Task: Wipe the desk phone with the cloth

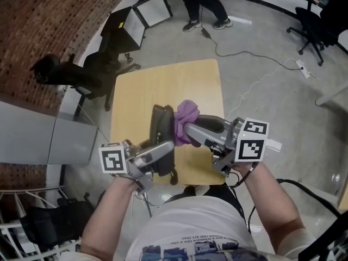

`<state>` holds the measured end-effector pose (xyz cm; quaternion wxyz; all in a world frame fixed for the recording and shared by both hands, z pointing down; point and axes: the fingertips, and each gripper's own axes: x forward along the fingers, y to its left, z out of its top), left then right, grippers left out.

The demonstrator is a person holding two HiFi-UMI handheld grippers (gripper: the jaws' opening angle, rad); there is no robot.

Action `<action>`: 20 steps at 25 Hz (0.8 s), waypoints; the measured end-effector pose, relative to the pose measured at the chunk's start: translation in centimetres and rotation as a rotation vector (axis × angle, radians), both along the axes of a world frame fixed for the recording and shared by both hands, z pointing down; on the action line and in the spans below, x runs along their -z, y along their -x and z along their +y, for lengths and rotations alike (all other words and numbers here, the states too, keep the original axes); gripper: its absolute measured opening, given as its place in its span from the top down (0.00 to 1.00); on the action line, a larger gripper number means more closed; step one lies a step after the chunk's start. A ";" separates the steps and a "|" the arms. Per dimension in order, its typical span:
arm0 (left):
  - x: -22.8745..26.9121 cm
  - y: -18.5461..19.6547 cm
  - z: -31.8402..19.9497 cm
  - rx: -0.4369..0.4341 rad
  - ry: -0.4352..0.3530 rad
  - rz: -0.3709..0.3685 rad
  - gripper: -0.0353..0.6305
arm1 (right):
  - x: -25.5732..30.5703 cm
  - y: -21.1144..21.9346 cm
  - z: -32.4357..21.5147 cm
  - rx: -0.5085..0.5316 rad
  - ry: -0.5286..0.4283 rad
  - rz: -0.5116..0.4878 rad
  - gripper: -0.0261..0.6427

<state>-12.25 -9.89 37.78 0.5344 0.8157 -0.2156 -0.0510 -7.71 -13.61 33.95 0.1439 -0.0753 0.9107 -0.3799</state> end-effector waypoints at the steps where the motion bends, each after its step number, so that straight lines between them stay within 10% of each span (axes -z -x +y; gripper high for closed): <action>1: -0.1 0.1 0.0 0.005 -0.002 -0.009 0.52 | -0.3 0.3 0.6 0.014 0.007 0.002 0.82; 20: 0.4 1.2 -1.4 0.059 0.007 0.041 0.52 | -5.5 3.0 11.5 0.262 0.076 0.111 0.82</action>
